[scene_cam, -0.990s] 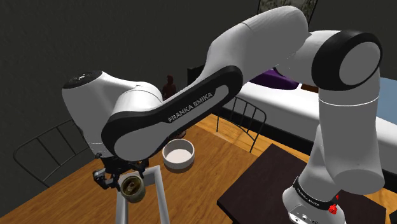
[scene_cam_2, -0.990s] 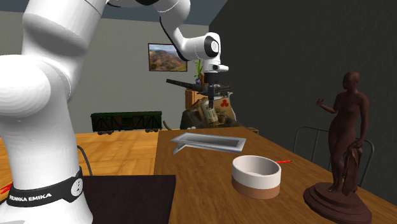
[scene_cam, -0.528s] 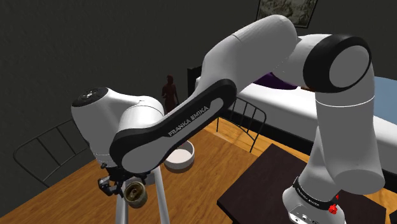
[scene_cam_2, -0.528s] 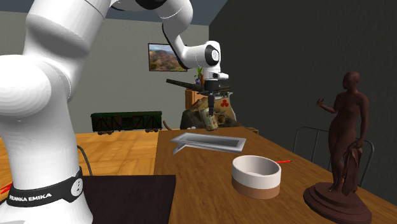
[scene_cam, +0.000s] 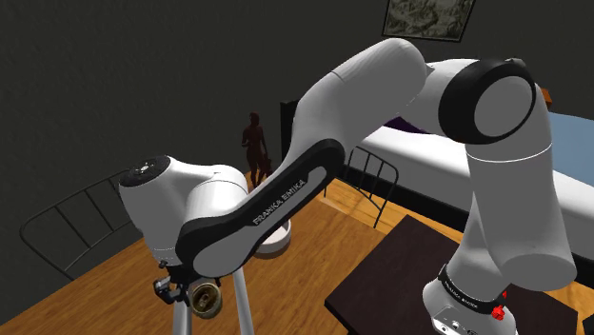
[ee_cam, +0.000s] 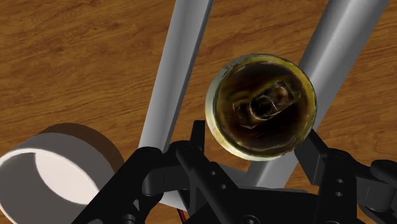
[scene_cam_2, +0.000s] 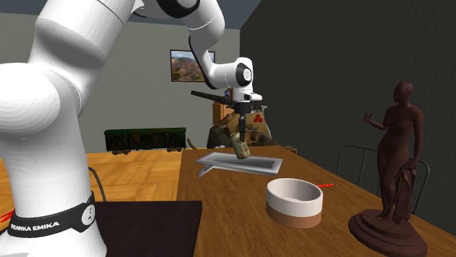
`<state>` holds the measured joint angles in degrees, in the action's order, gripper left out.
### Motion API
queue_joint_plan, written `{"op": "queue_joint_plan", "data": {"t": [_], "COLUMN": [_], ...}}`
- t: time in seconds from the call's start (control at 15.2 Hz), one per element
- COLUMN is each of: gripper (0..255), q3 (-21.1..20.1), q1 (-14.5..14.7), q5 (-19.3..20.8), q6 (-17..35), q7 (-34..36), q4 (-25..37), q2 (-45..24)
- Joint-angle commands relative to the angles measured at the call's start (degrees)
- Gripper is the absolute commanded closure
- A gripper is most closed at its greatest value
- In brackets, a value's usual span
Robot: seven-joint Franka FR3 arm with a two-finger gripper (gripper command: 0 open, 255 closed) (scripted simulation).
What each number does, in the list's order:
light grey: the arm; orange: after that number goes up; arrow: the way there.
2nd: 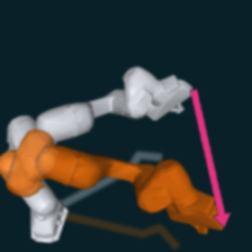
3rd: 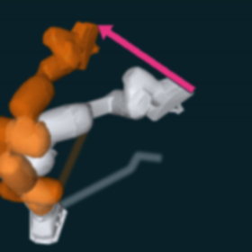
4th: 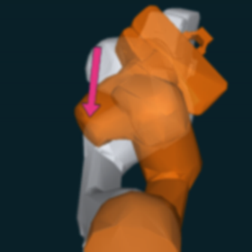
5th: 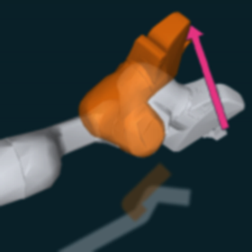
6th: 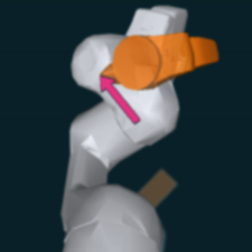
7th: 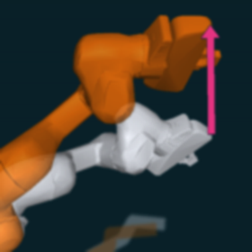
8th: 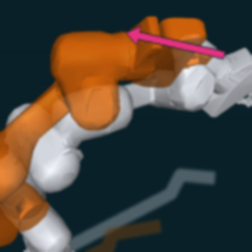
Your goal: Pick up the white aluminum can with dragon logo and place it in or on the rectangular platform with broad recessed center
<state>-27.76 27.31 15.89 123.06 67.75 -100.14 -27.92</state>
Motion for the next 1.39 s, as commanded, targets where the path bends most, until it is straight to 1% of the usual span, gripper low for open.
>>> {"op": "queue_joint_plan", "data": {"t": [0.0, 0.4, 0.46, 0.79, 1.06, 1.32], "gripper": [255, 255, 0, 0, 0, 0], "q3": [0.1, 0.1, 0.1, 0.1, -1.1, -1.1], "q1": [0.1, 0.1, 0.1, 0.1, -0.5, -0.5], "q5": [0.2, 0.2, 0.2, 0.2, -1.9, -1.9], "q6": [0.5, 0.5, 0.5, 0.5, -5.3, -5.3], "q7": [0.2, 0.2, 0.2, 0.2, -1.1, -1.1], "q4": [-0.2, -0.2, -0.2, -0.2, 2.7, 2.7], "q2": [-0.3, -0.3, -0.3, -0.3, 3.0, 3.0]}}
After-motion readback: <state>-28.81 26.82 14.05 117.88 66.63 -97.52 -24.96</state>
